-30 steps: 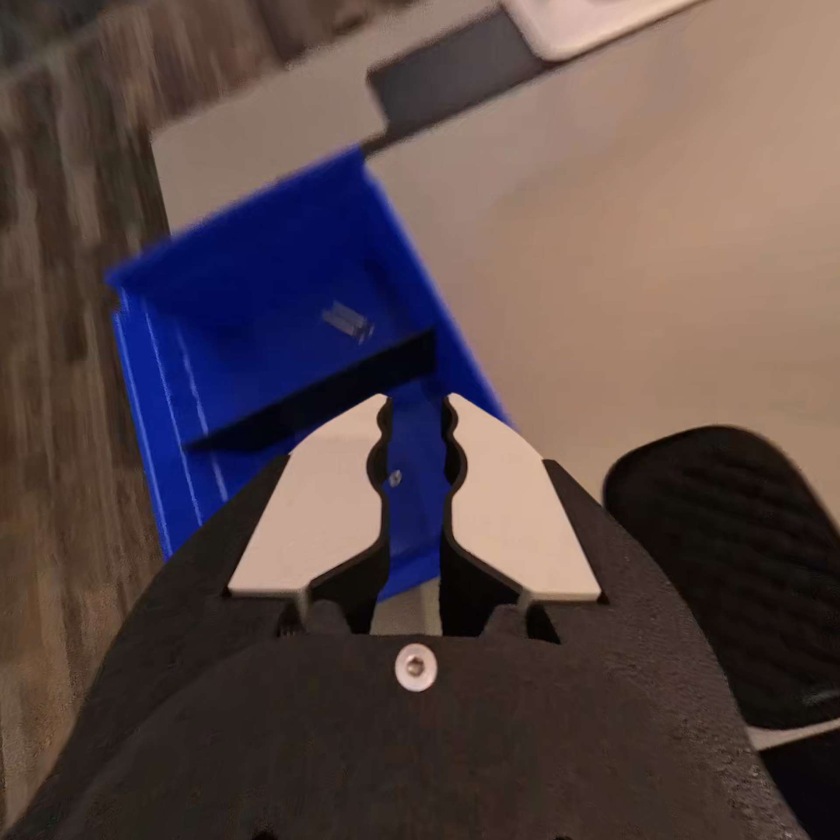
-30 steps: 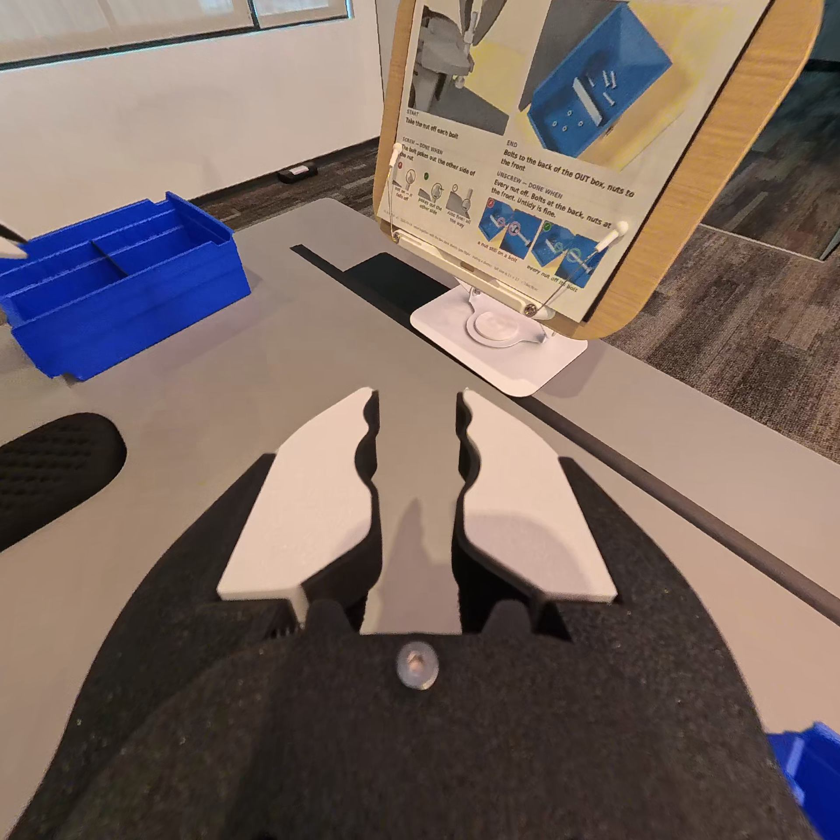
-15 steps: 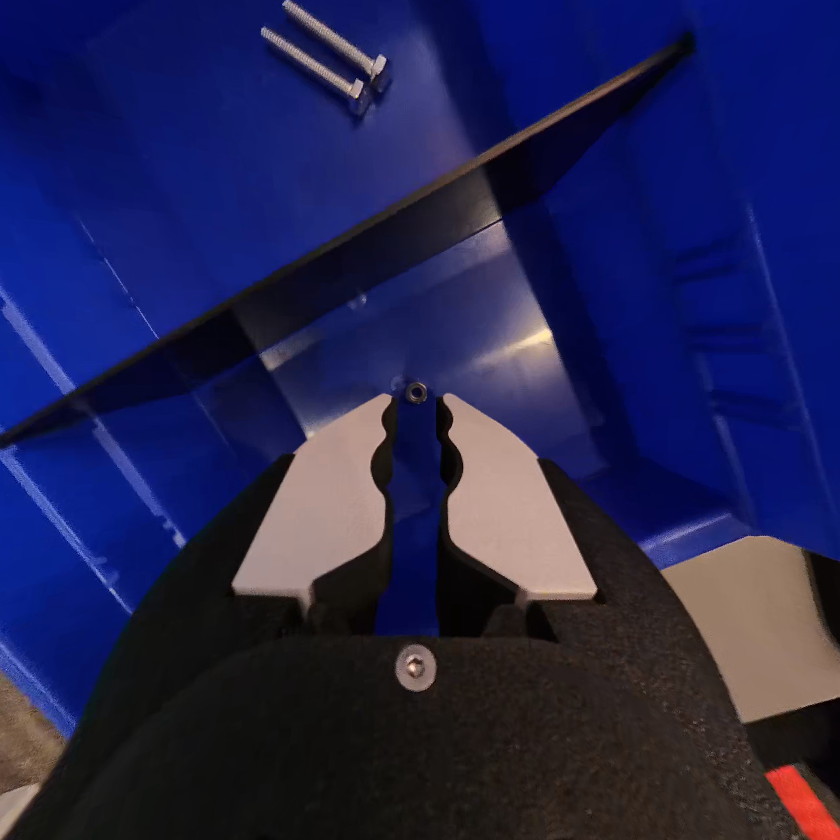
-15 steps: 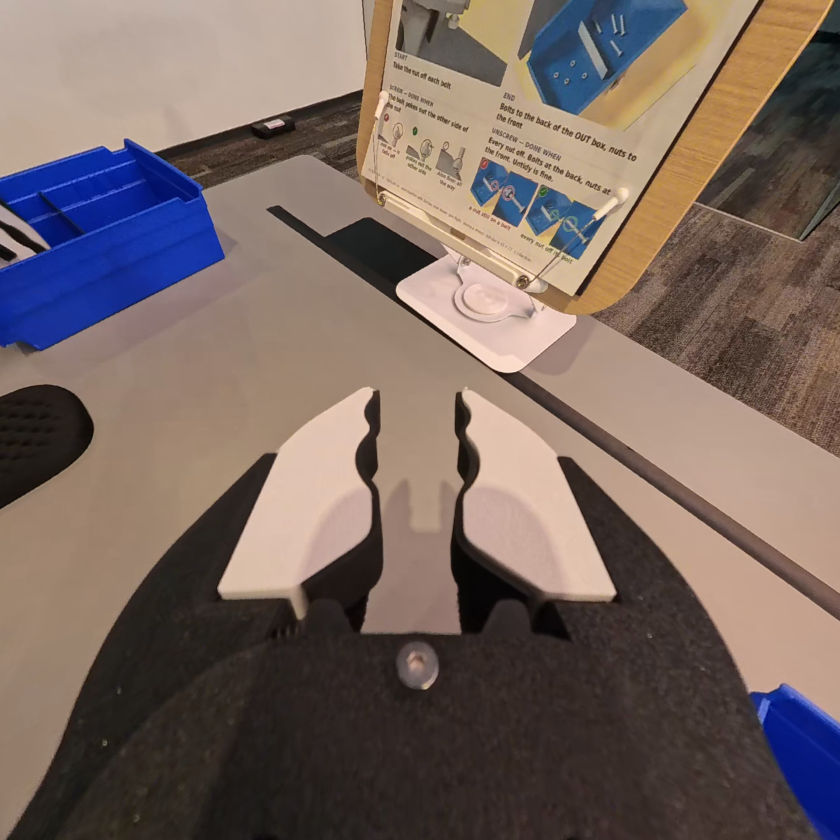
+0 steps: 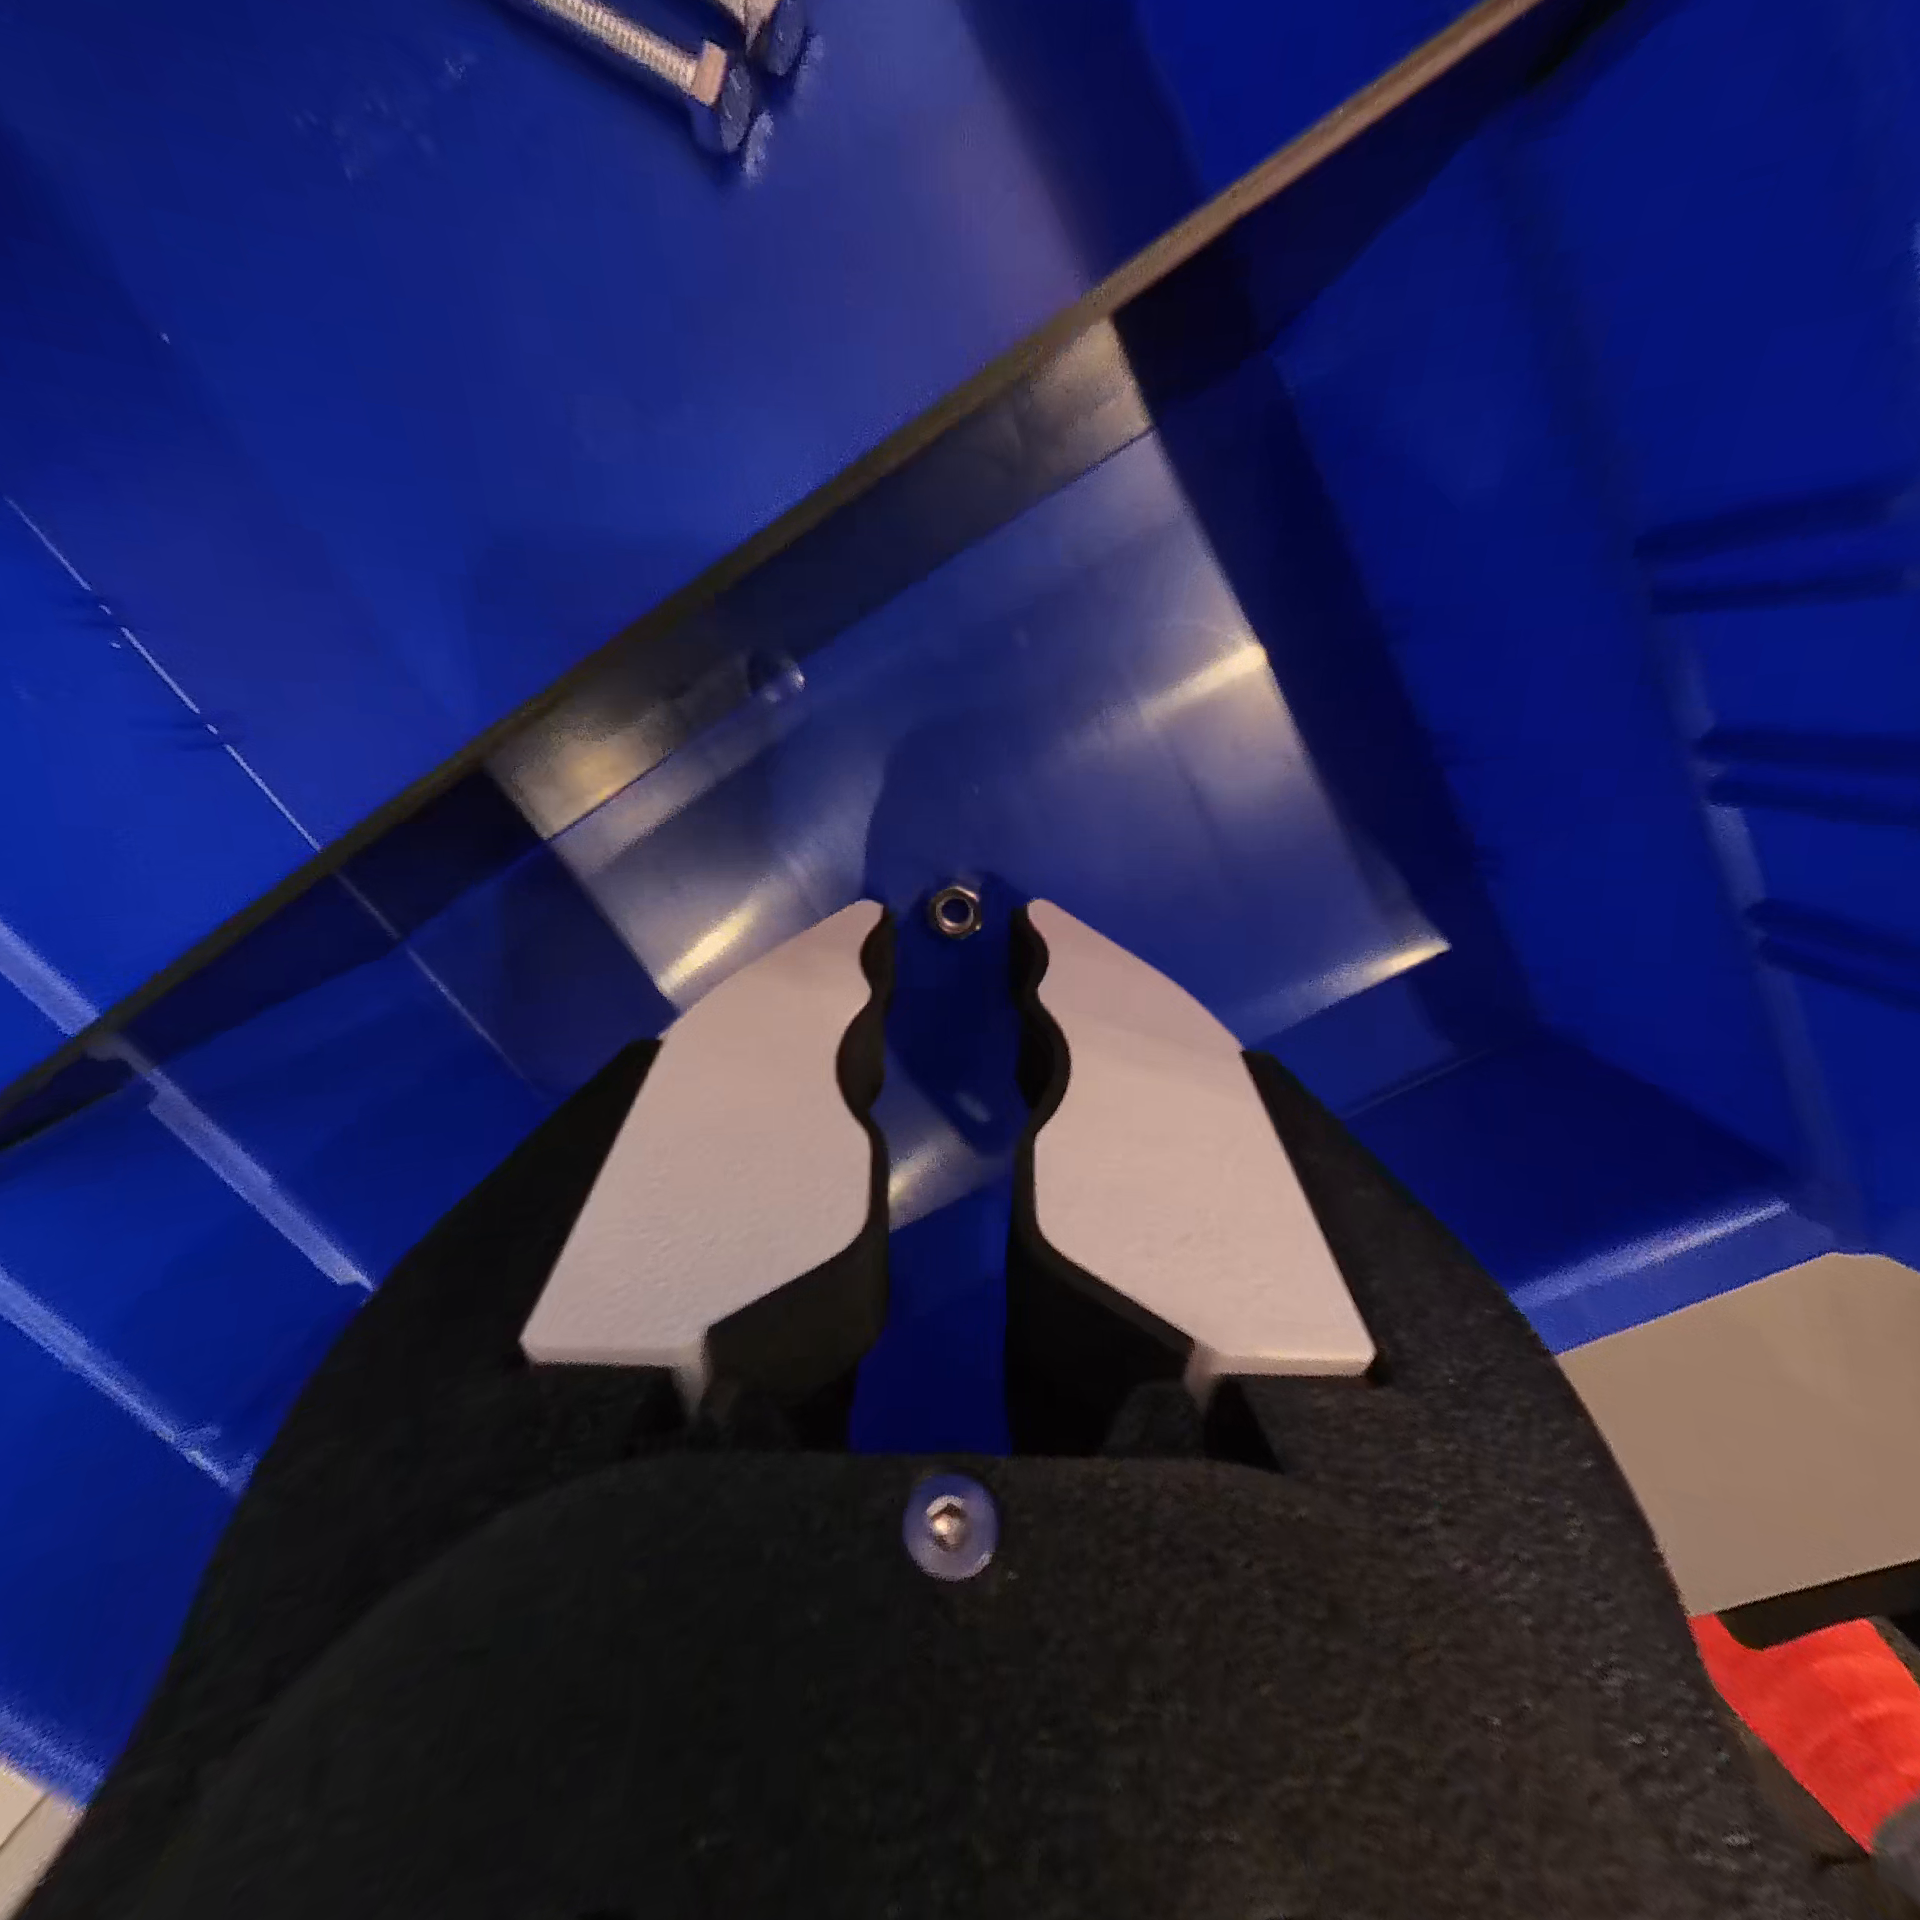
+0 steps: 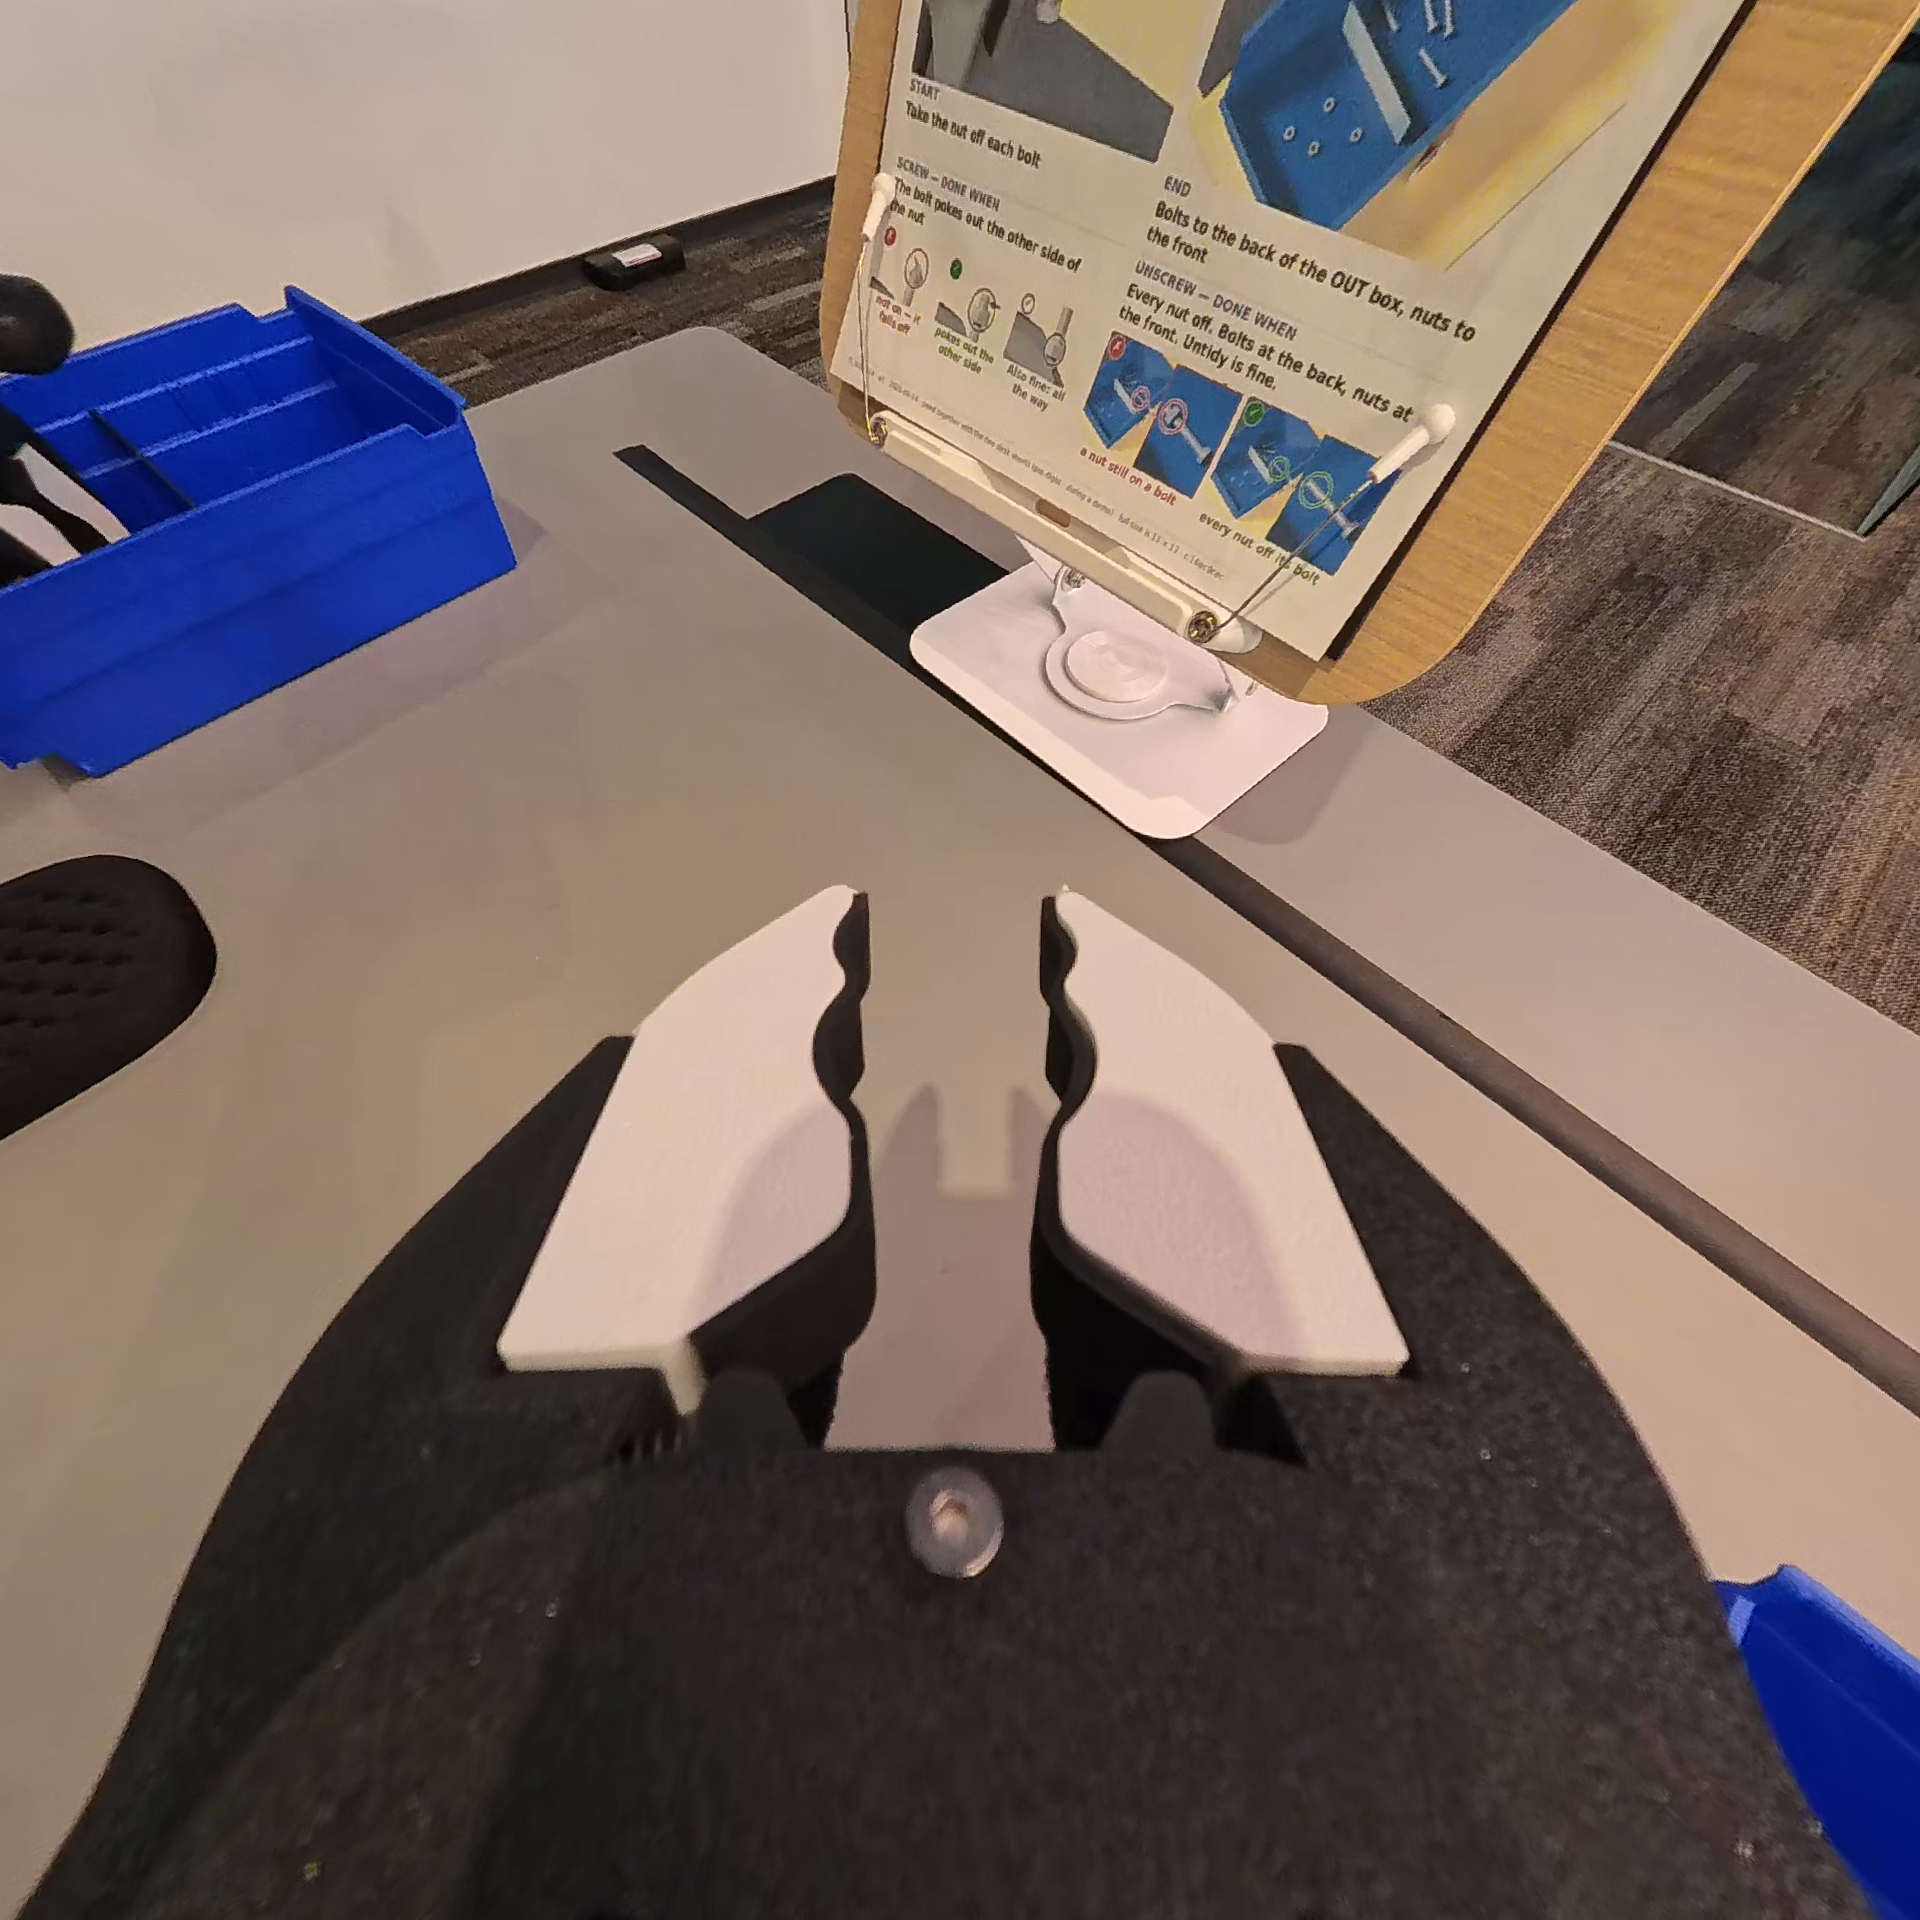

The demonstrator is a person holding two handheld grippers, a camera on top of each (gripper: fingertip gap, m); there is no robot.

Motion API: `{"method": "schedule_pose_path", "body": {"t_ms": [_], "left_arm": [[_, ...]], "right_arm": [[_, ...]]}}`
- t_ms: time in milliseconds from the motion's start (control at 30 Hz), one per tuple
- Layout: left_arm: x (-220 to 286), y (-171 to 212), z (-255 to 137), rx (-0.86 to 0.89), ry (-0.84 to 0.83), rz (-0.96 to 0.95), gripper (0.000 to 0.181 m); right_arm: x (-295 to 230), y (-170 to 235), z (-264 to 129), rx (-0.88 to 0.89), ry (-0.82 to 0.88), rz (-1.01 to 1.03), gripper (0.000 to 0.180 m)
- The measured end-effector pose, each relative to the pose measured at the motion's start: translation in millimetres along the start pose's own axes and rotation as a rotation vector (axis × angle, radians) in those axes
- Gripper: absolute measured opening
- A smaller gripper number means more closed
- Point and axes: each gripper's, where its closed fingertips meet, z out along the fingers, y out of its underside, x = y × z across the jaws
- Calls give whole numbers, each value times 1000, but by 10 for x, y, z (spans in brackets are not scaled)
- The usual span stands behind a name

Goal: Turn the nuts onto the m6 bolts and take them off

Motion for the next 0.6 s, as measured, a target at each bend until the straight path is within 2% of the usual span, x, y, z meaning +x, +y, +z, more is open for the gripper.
{"method": "schedule_pose_path", "body": {"t_ms": [367,500,600], "left_arm": [[-11,19,54,-31,23,-14,19],[-13,-9,64,-12,29,-22,10],[-14,-20,66,1,35,-30,10]], "right_arm": [[-16,11,4,-9,-12,-5,30],[-21,18,8,-13,-16,-8,29],[-13,24,4,-12,-17,-4,29]]}}
